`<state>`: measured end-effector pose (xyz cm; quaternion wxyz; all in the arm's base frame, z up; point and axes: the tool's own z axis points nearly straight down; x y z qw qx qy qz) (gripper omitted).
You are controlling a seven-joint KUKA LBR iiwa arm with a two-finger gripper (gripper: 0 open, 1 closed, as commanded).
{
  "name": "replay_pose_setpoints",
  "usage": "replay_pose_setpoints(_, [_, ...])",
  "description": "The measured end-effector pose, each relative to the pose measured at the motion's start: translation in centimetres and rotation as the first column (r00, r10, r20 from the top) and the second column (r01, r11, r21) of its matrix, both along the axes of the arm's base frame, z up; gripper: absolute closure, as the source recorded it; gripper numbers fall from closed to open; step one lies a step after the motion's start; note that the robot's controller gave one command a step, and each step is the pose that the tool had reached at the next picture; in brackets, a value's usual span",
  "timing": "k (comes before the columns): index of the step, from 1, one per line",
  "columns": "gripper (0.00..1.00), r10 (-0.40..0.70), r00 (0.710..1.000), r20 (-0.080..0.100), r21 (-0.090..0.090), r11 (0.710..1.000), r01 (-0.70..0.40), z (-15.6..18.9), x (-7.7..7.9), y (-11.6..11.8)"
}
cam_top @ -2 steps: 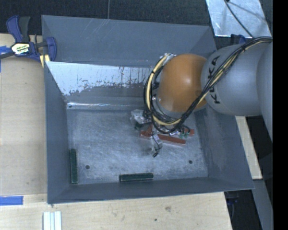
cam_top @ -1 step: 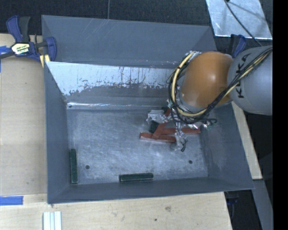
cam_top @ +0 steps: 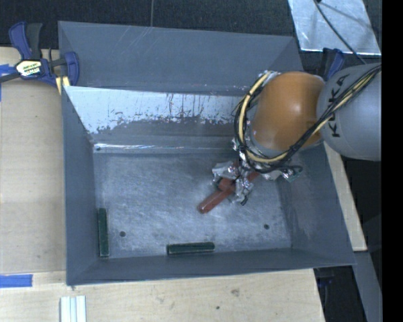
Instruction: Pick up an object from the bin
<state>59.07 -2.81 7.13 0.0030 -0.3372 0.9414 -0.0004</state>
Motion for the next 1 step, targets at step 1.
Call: replay_pose_setpoints(1, [1.0, -0.004, 1.0, 0.006, -0.002, 1.0, 0.004, 14.68, -0.3, -2.45])
